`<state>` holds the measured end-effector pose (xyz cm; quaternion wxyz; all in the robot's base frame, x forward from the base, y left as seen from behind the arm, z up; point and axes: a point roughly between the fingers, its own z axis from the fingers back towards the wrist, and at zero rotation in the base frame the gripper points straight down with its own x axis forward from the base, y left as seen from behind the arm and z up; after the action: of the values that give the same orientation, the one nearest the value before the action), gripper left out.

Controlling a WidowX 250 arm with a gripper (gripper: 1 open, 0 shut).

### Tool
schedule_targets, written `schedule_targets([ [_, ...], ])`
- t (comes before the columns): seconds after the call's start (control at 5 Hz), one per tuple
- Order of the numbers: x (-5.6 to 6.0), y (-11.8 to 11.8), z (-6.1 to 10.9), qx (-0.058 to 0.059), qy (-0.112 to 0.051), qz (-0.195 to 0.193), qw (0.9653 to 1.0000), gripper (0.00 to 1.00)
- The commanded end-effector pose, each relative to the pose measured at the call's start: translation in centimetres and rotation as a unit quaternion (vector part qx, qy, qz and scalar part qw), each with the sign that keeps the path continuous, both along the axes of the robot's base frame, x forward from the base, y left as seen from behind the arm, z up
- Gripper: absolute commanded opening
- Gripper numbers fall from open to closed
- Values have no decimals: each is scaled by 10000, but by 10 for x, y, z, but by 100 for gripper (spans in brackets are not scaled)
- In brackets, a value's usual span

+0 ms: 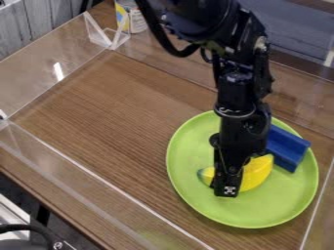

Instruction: Put the banana in the green plate

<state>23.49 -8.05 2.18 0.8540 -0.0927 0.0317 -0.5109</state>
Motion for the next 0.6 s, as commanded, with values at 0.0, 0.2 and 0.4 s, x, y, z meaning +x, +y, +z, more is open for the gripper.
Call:
schedule_targets([
  [0.0, 0, 4, 0, 9, -52, 52, 10000, 0],
  [0.2, -1, 5, 0, 15, -56, 59, 10000, 0],
  [0.4, -1, 6, -1, 20, -62, 63, 10000, 0],
])
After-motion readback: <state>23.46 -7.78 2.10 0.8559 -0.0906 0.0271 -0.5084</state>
